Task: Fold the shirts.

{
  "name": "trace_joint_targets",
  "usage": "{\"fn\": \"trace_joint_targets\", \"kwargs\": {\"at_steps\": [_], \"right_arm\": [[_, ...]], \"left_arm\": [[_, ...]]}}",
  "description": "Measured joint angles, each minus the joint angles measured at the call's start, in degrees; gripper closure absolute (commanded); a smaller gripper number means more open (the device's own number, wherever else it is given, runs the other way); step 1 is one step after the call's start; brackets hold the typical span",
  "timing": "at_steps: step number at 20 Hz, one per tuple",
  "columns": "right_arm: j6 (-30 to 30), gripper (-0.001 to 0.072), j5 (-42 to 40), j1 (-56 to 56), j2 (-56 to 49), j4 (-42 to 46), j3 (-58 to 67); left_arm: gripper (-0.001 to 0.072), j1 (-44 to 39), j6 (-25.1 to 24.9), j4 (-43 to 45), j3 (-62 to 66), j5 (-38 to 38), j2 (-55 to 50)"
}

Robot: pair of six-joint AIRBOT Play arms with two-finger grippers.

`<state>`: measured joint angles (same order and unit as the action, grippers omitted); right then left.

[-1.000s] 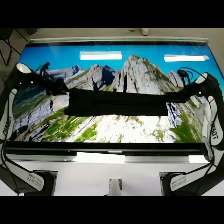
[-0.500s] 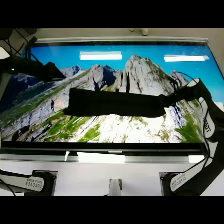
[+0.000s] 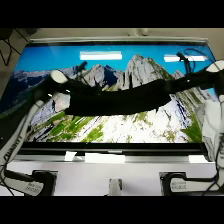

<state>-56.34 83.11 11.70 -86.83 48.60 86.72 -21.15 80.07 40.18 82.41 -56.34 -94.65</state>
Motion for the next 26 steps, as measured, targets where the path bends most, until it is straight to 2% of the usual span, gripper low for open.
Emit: {"fn": "trace_joint_targets", "kwargs": {"at_steps": [5, 8, 10, 13, 18, 21, 25, 26], "right_arm": [[-3.76, 0.0692, 7.06, -0.04, 13.38, 0.11, -0.02], [-6.38, 0.0692, 10.32, -0.04, 18.38, 1.27, -0.02], [-7.54, 0.0693, 11.41, -0.04, 19.82, 3.39, -0.02], [-8.41, 0.0693, 10.86, -0.72, 19.32, 5.49, -0.02], [-8.87, 0.0692, 1.4, -10.82, 12.26, 2.58, -0.02], [-9.01, 0.0692, -8.17, -18.45, 4.55, -3.39, -0.02], [-7.52, 0.069, -20.37, -26.51, -7.02, -14.91, -0.07], [-7.21, 0.0599, -22.4, -28.11, -9.29, -17.05, -0.07]], "left_arm": [[0.0675, -12.74, -3.48, -20.06, -2.32, 13.77, -8.83], [0.0679, -17.99, -8.44, -32.46, -0.02, 16.74, -14.32], [0.068, -18.93, -10.56, -35.87, 1.05, 17.42, -16.15], [0.068, -15.56, -11.8, -31.93, 1.79, 15.21, -14.56], [0.0679, -0.42, -8.92, -14.1, 2.23, 8.81, -1.55], [0.0678, 11.43, -8.0, -8.31, 2.23, 4.85, 8.66], [0.0678, 23.26, -7.39, -5.35, 2.27, -0.79, 20.48], [0.0677, 24.98, -7.39, -5.35, 2.29, -1.75, 22.75]]}}
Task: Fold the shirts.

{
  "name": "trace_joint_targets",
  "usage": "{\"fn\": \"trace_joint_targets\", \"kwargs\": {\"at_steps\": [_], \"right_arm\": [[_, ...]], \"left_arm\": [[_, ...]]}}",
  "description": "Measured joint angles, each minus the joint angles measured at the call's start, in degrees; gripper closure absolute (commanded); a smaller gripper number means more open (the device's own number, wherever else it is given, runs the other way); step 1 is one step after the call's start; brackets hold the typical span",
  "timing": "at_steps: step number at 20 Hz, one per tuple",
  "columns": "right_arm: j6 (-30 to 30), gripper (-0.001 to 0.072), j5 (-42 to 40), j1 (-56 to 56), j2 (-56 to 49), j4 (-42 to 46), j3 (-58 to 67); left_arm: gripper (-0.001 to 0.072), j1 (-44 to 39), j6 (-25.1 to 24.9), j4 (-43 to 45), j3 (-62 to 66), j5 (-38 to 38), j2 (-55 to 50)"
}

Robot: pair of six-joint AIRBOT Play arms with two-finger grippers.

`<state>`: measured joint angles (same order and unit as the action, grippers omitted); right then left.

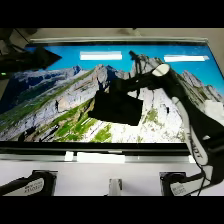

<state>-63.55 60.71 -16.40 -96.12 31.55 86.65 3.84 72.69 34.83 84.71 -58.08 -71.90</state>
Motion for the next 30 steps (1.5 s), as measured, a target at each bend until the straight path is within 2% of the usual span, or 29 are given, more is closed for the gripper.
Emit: {"fn": "trace_joint_targets", "kwargs": {"at_steps": [1, 2, 3, 7, 9, 14, 16, 18, 23, 25, 26, 27, 30], "right_arm": [[0.04, 0.0362, -1.88, -1.42, -1.99, -1.64, 0.0], [0.07, 0.0082, -3.63, -2.86, -3.87, -2.84, 0.0], [0.11, 0.0053, -4.92, -3.91, -5.22, -3.76, 0.0], [1.57, 0.0052, -4.13, -3.91, -6.54, -3.87, 0.0], [1.81, 0.005, 0.92, -1.03, -4.61, 1.51, 0.02], [-2.25, 0.0043, 16.5, 11.76, 0.52, 26.71, -1.7], [-3.54, 0.0044, 18.38, 15.3, 1.07, 29.92, -5.9], [-4.02, 0.0047, 16.15, 17.2, 0.87, 28.11, -10.69], [-3.39, 0.0069, 7.23, 18.53, -1.95, 16.63, -16.52], [-3.08, 0.0137, 5.01, 17.22, -2.84, 13.51, -17.18], [-3.06, 0.0305, 4.28, 16.35, -3.32, 12.52, -17.4], [-2.99, 0.0687, 2.89, 15.45, -3.74, 12.35, -17.49], [-1.31, 0.0694, 2.23, 14.53, -4.22, 10.84, -15.93]], "left_arm": [[0.0677, 1.4, -0.02, 0.35, 0.0, -0.94, 2.03], [0.0677, 2.4, 0.0, 0.63, -0.02, -1.42, 3.56], [0.0677, 3.17, 0.0, 0.81, -0.02, -1.79, 4.94], [0.0677, 4.44, 0.02, 1.05, -0.02, -2.67, 7.3], [0.0677, 4.63, 0.04, 1.2, -0.02, -2.99, 7.72], [0.0676, 4.94, 0.04, 1.4, -0.02, -3.06, 8.04], [0.0676, 5.07, 0.04, 1.51, -0.02, -3.04, 8.04], [0.0676, 5.05, 0.04, 1.53, -0.02, -3.1, 8.04], [0.0676, 5.05, 0.04, 1.64, -0.02, -3.13, 8.04], [0.0676, 5.05, 0.04, 1.64, -0.02, -3.13, 8.04], [0.0676, 5.05, 0.04, 1.64, -0.02, -3.13, 8.04], [0.0676, 5.05, 0.04, 1.64, -0.02, -3.13, 8.04], [0.0676, 5.05, 0.04, 1.64, -0.02, -3.08, 8.04]]}}
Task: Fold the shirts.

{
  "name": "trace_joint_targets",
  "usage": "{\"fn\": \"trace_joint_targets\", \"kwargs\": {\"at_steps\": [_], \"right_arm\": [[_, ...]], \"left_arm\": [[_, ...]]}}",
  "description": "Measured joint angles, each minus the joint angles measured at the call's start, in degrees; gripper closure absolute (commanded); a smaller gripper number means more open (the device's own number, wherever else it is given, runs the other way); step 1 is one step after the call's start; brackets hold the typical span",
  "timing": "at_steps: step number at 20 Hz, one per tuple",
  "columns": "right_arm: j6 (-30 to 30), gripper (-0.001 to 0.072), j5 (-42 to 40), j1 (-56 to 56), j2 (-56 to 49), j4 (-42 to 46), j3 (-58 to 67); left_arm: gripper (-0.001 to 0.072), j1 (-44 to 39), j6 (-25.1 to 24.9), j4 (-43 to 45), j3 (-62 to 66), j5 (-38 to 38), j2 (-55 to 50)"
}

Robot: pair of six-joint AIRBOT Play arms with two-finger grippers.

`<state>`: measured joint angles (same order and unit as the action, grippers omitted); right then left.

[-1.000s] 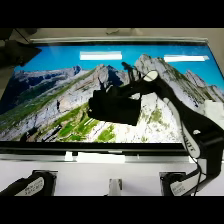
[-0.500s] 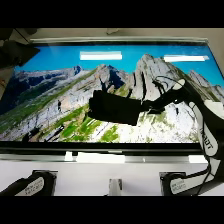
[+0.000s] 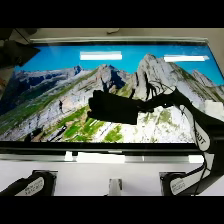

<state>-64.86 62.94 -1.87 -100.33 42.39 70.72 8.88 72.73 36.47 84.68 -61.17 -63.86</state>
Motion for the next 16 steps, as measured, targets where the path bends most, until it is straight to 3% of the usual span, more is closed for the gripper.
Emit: {"fn": "trace_joint_targets", "kwargs": {"at_steps": [6, 12, 16], "right_arm": [[5.79, 0.0692, 11.19, 8.04, 5.38, -0.81, 16.13], [1.55, 0.0693, 26.32, 29.59, 9.75, 8.59, 32.76], [0.0, 0.0693, 30.23, 43.41, 10.36, 10.14, 37.77]], "left_arm": [[0.0675, 0.0, 0.0, 0.0, 0.0, 0.04, -0.28], [0.0675, 0.0, -0.02, 0.0, 0.0, 0.02, -0.7], [0.0675, 0.0, -0.02, -0.02, 0.0, 0.02, -0.79]]}}
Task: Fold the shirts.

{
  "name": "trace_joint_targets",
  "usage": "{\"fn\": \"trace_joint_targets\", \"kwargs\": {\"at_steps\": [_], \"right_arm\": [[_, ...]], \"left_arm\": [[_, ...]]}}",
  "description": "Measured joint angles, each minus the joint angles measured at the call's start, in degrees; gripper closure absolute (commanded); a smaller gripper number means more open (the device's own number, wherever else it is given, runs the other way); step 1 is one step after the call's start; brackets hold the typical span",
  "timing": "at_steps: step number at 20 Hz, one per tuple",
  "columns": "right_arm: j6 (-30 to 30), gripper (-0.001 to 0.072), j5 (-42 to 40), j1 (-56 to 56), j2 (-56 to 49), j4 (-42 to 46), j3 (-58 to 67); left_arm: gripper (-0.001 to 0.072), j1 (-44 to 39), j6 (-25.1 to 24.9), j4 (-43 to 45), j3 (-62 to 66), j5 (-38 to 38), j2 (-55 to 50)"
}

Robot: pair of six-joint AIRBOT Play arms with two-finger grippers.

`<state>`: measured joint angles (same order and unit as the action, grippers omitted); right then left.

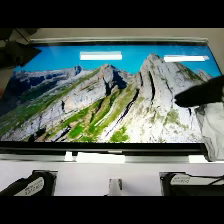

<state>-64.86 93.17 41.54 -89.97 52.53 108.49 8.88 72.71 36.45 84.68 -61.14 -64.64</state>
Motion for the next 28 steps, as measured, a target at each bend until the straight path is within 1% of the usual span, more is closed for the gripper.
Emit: {"fn": "trace_joint_targets", "kwargs": {"at_steps": [3, 7, 11, 14, 16, 18, 21, 24, 26, 28], "right_arm": [[-0.48, 0.0692, -0.28, 8.72, 0.15, 0.79, 1.27], [-0.66, 0.0692, -4.44, 16.87, 0.15, 1.16, 1.79], [0.39, 0.0692, -6.03, 21.46, 0.15, 1.68, 1.95], [1.14, 0.0693, -4.76, 22.84, 0.04, 5.33, 1.97], [0.79, 0.0693, -5.03, 22.97, -0.22, 5.84, 1.92], [0.42, 0.0693, -7.82, 21.59, -0.72, 1.92, 1.92], [0.42, 0.0693, -16.04, 16.44, -1.75, -7.43, 1.92], [0.52, 0.0693, -24.76, 10.34, -2.51, -13.6, 1.92], [0.79, 0.0693, -28.46, 8.37, -2.78, -14.62, 1.92], [0.87, 0.0693, -28.13, 8.66, -2.91, -14.32, 1.92]], "left_arm": [[0.0675, 0.0, 0.0, 0.0, 0.0, -0.02, -0.02], [0.0676, 0.0, 0.0, 0.0, 0.0, -0.02, -0.09], [0.0676, 0.0, 0.0, 0.02, 0.0, 0.11, -0.11], [0.0676, 0.0, 0.0, 0.02, 0.0, 0.31, -0.11], [0.0675, 0.0, 0.0, 0.02, 0.0, 0.46, -0.15], [0.0675, 0.0, 0.0, 0.0, 0.0, 0.48, -0.13], [0.0675, 0.0, 0.0, 0.0, 0.0, 0.48, -0.13], [0.0676, 0.0, 0.0, 0.0, 0.0, 0.48, -0.13], [0.0676, 0.0, 0.0, 0.0, 0.0, 0.5, -0.13], [0.0676, 0.0, 0.02, 0.02, 0.0, 0.48, -0.15]]}}
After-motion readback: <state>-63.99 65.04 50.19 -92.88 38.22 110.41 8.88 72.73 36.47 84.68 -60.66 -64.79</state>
